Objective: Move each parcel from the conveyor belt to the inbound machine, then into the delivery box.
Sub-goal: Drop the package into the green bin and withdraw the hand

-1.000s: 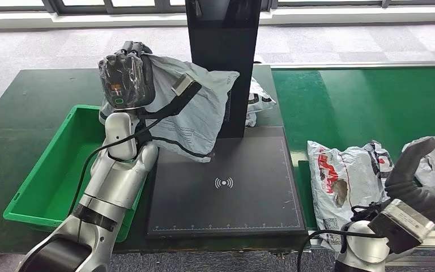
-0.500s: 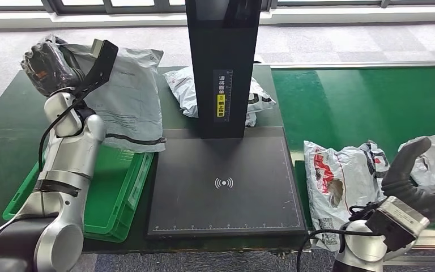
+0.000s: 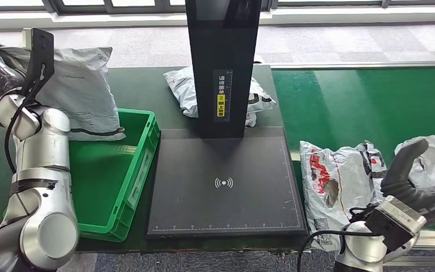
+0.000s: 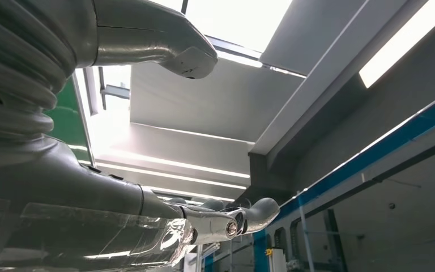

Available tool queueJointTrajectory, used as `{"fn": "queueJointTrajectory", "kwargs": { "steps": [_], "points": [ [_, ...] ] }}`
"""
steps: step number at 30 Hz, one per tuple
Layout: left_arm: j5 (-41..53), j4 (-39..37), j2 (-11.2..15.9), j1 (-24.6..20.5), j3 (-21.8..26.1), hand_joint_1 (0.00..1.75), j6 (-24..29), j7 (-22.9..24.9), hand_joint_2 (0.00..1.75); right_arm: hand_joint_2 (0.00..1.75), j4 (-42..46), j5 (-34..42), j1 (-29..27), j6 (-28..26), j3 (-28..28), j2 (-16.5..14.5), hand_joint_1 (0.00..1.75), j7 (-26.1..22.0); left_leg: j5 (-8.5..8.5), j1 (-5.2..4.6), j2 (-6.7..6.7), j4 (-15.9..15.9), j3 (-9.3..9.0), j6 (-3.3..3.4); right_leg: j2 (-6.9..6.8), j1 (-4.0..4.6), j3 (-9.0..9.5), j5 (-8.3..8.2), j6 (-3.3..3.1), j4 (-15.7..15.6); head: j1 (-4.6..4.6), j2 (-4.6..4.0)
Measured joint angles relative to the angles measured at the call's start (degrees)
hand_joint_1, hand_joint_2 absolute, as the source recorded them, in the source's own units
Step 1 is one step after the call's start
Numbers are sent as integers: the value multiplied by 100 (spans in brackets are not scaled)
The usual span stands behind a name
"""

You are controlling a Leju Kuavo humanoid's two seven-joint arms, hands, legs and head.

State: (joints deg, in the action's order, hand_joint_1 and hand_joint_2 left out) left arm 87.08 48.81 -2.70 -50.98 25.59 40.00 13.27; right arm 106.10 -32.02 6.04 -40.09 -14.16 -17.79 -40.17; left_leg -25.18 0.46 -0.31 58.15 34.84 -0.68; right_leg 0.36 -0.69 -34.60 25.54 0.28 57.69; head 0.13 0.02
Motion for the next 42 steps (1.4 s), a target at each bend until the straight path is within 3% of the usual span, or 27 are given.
{"fn": "queueJointTrajectory", "kwargs": {
  "steps": [6,7,10,11,15,21,28,42],
  "points": [
    [-15,91,-6,-5,251,175,0,-121,175,175,-9,-6,-8,0,-22,0,0,0,0,1,2,1,0,0,1,-1,1,0,0,0,0,0],
    [-31,120,-13,-5,335,151,0,-194,175,175,-10,-10,-11,0,-25,0,0,0,0,0,2,1,-1,0,2,-1,0,0,0,0,0,0],
    [-57,201,-47,-6,635,20,0,-429,175,175,-10,-26,-20,0,-42,0,0,1,0,1,4,1,-2,0,3,-1,-1,0,0,0,-1,0],
    [-41,212,-60,-6,744,0,-1,-498,175,175,-10,-33,-22,0,-49,0,0,4,0,1,4,1,-2,0,4,0,-1,0,0,0,-1,0],
    [106,142,-104,-12,1054,0,-5,-662,175,175,-10,-57,-30,0,-85,0,0,13,0,1,3,1,-3,-1,3,2,-2,0,-1,0,-1,0],
    [227,-293,-266,-89,1113,0,-58,-756,175,175,-10,-55,-46,0,-161,0,0,3,0,0,0,2,-4,0,-2,-1,1,-1,0,-1,0,0],
    [-13,-1613,-305,-313,1064,0,-1514,-1470,175,175,-10,-50,-94,0,-214,1,0,2,2,-1,2,3,-5,-1,-1,-1,2,-6,-5,-1,0,0],
    [-392,-2186,-420,-226,1014,0,-1995,-1904,175,175,-15,13,-140,0,-387,4,0,2,0,0,12,1,-5,-4,8,2,-2,-7,-9,-1,0,0]
  ]
}}
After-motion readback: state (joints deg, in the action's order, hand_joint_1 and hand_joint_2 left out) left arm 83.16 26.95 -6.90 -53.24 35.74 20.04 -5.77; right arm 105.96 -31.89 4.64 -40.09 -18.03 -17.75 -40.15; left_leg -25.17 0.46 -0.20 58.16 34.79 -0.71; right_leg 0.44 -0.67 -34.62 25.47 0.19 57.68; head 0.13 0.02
